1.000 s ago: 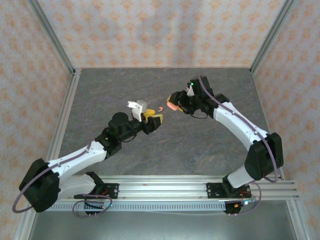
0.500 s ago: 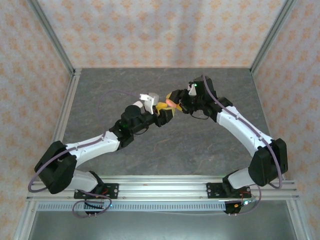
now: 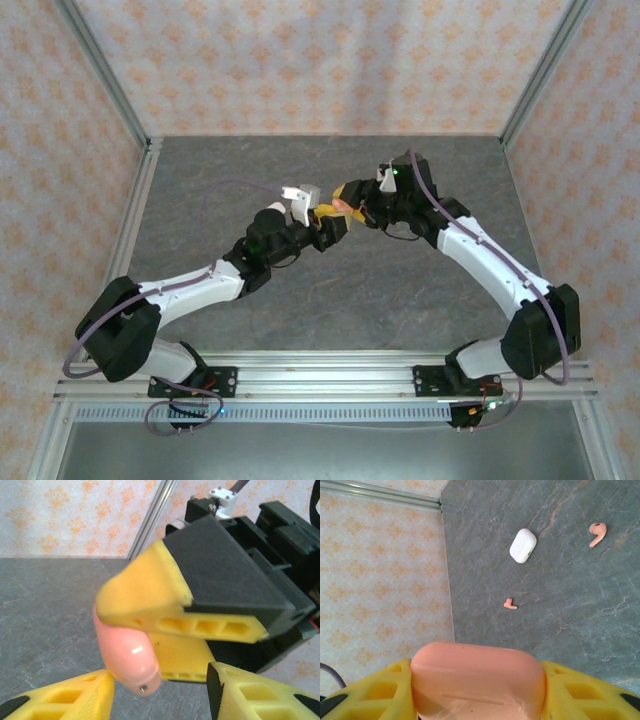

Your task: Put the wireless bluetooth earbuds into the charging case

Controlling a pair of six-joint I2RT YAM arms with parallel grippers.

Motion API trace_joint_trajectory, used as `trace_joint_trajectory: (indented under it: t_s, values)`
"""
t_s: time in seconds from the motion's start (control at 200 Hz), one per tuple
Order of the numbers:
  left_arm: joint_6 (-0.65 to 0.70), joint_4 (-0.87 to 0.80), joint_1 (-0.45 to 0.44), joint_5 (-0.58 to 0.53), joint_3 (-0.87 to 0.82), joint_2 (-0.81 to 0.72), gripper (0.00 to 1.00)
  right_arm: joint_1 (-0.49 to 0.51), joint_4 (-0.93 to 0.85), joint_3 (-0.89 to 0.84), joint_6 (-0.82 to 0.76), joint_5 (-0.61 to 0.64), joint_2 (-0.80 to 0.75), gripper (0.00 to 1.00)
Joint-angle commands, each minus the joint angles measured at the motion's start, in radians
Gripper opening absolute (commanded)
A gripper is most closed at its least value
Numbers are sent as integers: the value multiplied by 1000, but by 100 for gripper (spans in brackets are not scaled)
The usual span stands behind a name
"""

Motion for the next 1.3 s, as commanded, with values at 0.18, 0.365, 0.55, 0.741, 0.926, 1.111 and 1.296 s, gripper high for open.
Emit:
trace_joint_trajectory:
  t_s: [0.18,0.365,0.55,0.741,0.926,1.111,1.296]
  values:
    - [6,11,-9,-14,72,34,43,5,9,-8,18,-38,-65,46]
    - [17,-5,-9,-11,85,34,18,7,-1,-14,9,-20,-81,46]
    - [24,-30,-9,-7,83,10,4,6,-6,-4,-20,11,-97,52]
    - [27,-75,-6,-37,47,-82,0,1,58,-7,-105,96,-197,61]
    - [11,-171,24,29,52,-188,0,-31,277,-125,-80,105,-305,66]
    - [-86,-186,80,86,52,-284,0,-44,617,-244,56,18,-293,66]
    - [-220,-133,115,138,55,-327,0,-43,942,-277,220,-99,-197,67]
